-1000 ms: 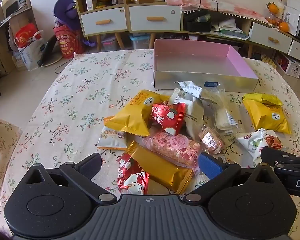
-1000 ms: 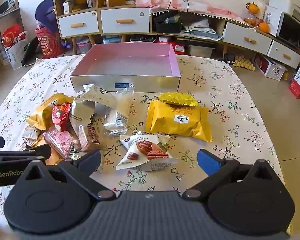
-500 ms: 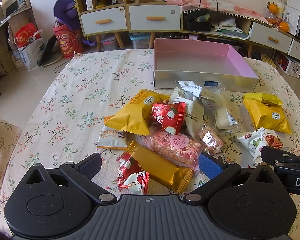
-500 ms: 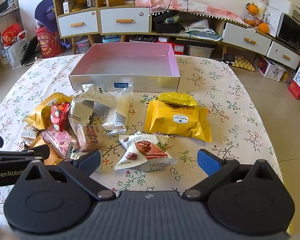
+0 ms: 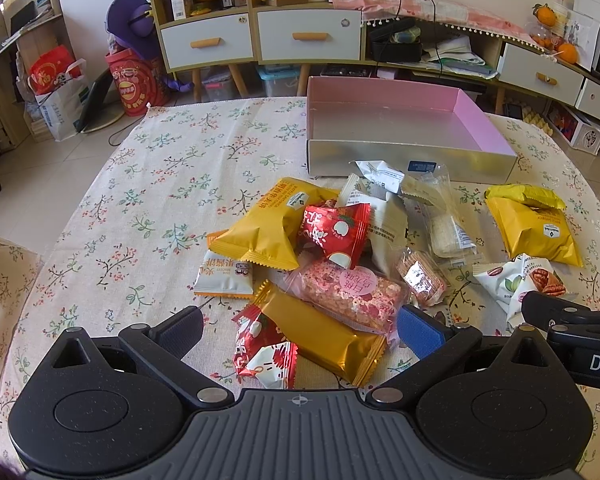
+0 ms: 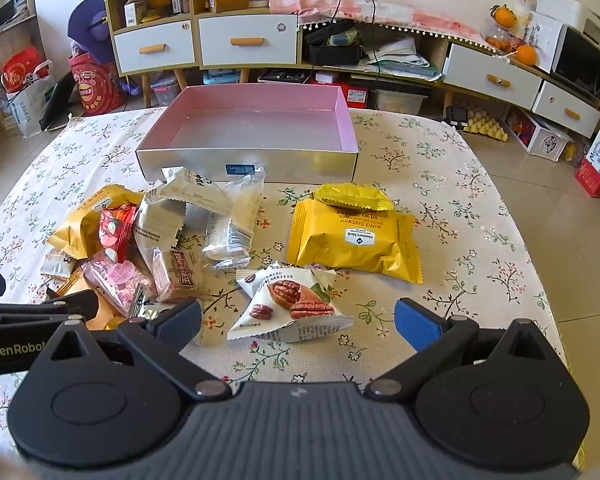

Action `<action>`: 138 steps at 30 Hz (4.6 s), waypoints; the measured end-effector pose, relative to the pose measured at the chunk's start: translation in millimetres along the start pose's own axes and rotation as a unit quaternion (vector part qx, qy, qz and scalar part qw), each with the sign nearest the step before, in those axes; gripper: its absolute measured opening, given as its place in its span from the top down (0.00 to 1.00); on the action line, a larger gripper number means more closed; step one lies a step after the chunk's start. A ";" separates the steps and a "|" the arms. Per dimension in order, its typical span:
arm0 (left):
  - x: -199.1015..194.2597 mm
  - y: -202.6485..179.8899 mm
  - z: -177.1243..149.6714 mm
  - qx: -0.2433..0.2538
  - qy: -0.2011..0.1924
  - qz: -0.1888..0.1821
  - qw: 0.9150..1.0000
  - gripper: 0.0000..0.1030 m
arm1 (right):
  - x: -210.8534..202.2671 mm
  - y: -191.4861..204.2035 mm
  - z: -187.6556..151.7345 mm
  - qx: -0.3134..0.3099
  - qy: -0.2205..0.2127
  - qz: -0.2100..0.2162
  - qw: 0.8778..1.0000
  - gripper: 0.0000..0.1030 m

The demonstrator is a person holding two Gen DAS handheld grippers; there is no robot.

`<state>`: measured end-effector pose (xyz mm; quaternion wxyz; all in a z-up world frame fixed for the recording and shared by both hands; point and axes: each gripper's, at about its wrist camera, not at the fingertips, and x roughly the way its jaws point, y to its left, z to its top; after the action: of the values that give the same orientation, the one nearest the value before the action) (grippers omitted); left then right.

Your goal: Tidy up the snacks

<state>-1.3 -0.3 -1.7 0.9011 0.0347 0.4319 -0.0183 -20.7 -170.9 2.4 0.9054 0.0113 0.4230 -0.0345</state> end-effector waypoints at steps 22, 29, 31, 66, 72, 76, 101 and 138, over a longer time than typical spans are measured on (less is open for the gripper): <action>0.4 0.0 0.2 0.000 0.000 0.000 1.000 0.00 | 0.0 0.1 0.0 0.000 0.001 -0.001 1.000 0.00; 0.2 0.1 0.2 0.000 0.000 0.000 1.000 0.00 | 0.3 -0.6 -0.4 0.000 0.001 -0.001 1.000 0.00; 0.3 0.0 0.3 0.000 0.000 0.000 1.000 0.00 | 0.3 -0.4 -0.3 0.000 0.001 -0.001 1.000 0.00; 16.7 24.1 45.3 0.056 0.022 -0.046 0.997 0.00 | 0.7 -37.0 39.5 0.054 0.051 0.059 0.995 0.01; 34.9 38.8 53.7 0.050 0.043 -0.083 0.994 0.01 | 10.7 -50.3 54.5 0.073 0.056 0.072 0.993 0.05; 45.6 54.4 49.1 0.023 0.060 -0.119 0.991 0.02 | 25.0 -55.9 48.2 0.092 0.070 0.094 0.989 0.10; 70.4 67.1 4.2 0.036 0.137 -0.164 0.976 0.24 | 72.3 -33.8 27.3 0.070 0.164 0.124 0.976 0.26; 32.2 84.8 27.7 0.024 0.058 -0.168 0.984 0.68 | 38.2 -31.3 37.3 0.070 0.100 0.148 0.981 0.53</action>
<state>45.7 82.0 -5.5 0.8575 -0.0158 0.4827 -0.1772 30.1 -205.9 -2.7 0.8506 0.1408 0.5016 0.0717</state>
